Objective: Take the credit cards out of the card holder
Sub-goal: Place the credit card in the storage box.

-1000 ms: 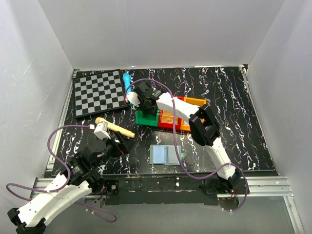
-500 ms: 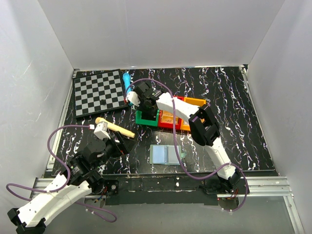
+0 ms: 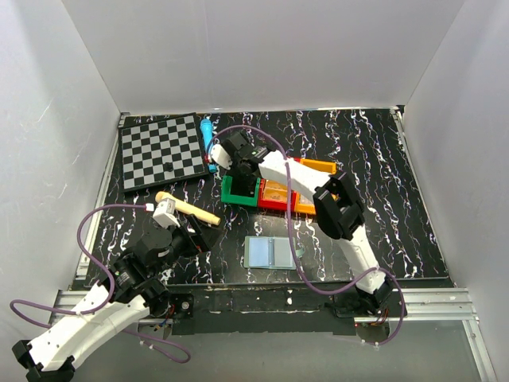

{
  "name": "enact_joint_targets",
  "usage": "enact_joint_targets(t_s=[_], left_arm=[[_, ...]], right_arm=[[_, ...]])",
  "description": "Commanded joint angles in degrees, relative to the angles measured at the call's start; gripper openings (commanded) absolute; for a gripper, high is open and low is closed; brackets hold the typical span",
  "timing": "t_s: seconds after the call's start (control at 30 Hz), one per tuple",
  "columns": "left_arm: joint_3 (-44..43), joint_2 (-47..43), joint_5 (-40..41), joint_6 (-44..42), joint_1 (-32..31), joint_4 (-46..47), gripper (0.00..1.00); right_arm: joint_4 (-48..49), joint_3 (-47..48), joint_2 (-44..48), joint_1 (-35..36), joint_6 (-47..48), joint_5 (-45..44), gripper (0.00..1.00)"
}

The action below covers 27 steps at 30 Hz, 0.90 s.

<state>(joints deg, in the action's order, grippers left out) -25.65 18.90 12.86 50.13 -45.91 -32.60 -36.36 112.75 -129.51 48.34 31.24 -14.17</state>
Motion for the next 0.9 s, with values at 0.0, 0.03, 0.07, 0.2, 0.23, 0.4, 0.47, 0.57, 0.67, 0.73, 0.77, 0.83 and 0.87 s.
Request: enact_joint_targets(t_s=[0.0, 0.03, 0.07, 0.2, 0.23, 0.4, 0.47, 0.57, 0.67, 0.73, 0.77, 0.83, 0.87], left_arm=[[-0.45, -0.18, 0.32, -0.56, 0.21, -0.54, 0.89], [-0.54, -0.09, 0.32, -0.65, 0.21, -0.36, 0.9], [-0.63, 0.09, 0.23, -0.82, 0.12, -0.01, 0.91], [-0.37, 1.4, -0.91, -1.52, 0.21, 2.97, 0.92], [-0.28, 1.93, -1.34, -1.61, 0.12, 3.94, 0.92], [-1.42, 8.25, -4.59, -3.72, 0.21, 7.02, 0.89], [-2.21, 11.5, -6.17, -4.34, 0.21, 7.98, 0.88], [-1.25, 14.06, -8.9, -3.2, 0.12, 11.32, 0.87], [1.03, 16.25, -11.54, -1.27, -0.06, 16.32, 0.87], [1.57, 19.15, -12.86, -0.39, -0.41, 19.4, 0.88], [1.22, 21.25, -14.86, -0.21, -0.84, 20.29, 0.87], [0.08, 25.12, -15.06, 0.06, -2.42, 21.43, 0.88], [-0.54, 26.96, -14.89, 0.14, -3.56, 21.79, 0.88]], right_arm=[[7.69, -3.84, 13.83, -0.35, -3.89, -8.57, 0.42], [8.14, -5.33, 16.29, -0.26, -6.35, -11.2, 0.43], [8.15, -7.52, 18.57, -0.35, -9.42, -12.71, 0.44], [1.84, -15.26, 27.36, 0.0, -24.44, -13.52, 0.5], [-0.53, -17.11, 29.12, 0.0, -27.52, -11.42, 0.51], [-4.16, -32.56, 42.21, 0.44, -45.08, -9.35, 0.49], [1.51, -43.87, 51.86, 1.58, -47.93, -13.31, 0.45], [10.85, -60.33, 68.38, 1.86, -54.51, -15.56, 0.51], [9.23, -66.95, 76.85, -0.52, -63.82, -8.08, 0.85], [0.64, -64.95, 74.16, -0.44, -67.26, -5.09, 0.83], [-3.94, -64.24, 71.62, 0.35, -68.85, -5.33, 0.81], [-3.72, -67.29, 70.45, 2.54, -69.3, -4.29, 0.79], [-2.41, -69.31, 70.89, 2.9, -69.82, -2.72, 0.77]])
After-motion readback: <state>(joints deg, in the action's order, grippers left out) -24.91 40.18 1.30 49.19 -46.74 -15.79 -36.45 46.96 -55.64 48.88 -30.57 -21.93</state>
